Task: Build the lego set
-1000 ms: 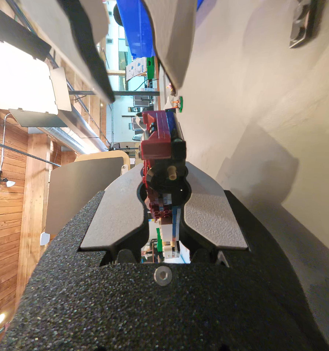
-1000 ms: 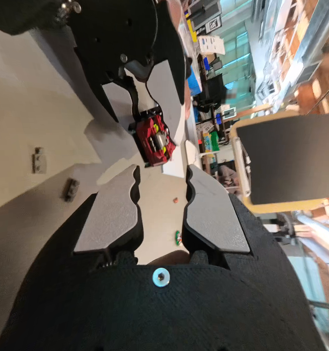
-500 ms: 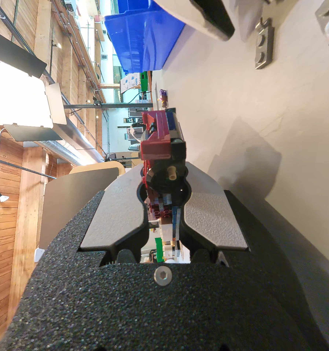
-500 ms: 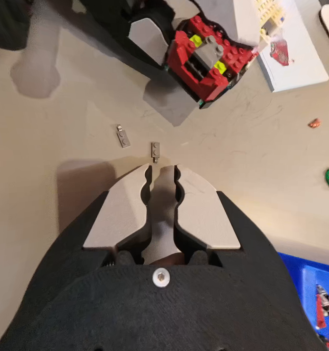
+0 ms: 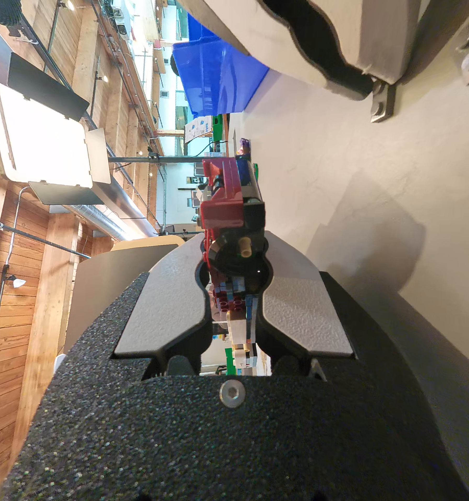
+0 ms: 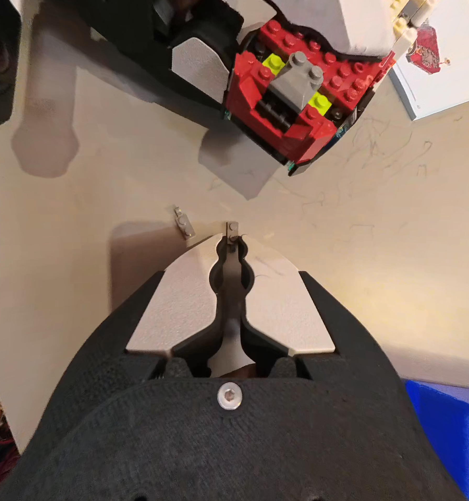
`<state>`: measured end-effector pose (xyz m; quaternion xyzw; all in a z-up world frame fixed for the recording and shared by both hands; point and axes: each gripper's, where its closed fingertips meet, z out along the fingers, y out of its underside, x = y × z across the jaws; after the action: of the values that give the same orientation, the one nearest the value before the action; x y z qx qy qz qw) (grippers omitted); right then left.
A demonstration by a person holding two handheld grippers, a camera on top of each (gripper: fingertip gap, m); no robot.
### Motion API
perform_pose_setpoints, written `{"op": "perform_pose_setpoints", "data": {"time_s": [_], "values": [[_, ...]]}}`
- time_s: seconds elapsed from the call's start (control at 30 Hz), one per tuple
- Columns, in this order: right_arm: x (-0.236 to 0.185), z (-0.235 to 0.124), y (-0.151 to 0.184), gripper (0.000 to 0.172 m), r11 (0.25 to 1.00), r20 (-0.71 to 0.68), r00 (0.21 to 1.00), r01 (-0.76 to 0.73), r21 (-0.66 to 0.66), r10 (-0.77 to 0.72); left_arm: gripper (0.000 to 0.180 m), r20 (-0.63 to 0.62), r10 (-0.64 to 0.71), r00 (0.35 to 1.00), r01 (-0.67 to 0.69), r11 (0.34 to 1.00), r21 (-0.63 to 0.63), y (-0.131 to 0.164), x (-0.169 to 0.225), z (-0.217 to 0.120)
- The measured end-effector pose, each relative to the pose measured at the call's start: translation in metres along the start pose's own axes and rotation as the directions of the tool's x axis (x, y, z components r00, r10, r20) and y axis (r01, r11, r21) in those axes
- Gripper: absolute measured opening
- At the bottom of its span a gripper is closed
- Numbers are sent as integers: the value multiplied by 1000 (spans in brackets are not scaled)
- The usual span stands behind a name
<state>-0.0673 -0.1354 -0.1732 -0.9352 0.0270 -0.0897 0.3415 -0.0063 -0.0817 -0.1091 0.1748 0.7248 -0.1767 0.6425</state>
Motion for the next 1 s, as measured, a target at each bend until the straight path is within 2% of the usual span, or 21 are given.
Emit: {"op": "perform_pose_setpoints", "data": {"time_s": [0.17,0.43,0.6,0.87,1.0], "values": [[12,-8,-7,7,998,-24,998,-53,32,54,34,1,0,1000,0,1000,-1,1,1,1],[40,-52,-54,6,967,-19,984,-169,189,176,34,-15,19,1000,-19,1000,-14,1,7,4],[44,-42,-65,6,979,-29,987,-151,134,156,34,-20,35,999,-36,999,-14,-1,9,5],[45,-30,-62,6,988,-47,987,-156,22,157,34,-35,60,998,-60,998,-12,-4,13,7],[39,-26,-61,6,989,-13,989,-148,-21,148,34,-40,76,996,-77,997,-6,-6,15,8]]}}
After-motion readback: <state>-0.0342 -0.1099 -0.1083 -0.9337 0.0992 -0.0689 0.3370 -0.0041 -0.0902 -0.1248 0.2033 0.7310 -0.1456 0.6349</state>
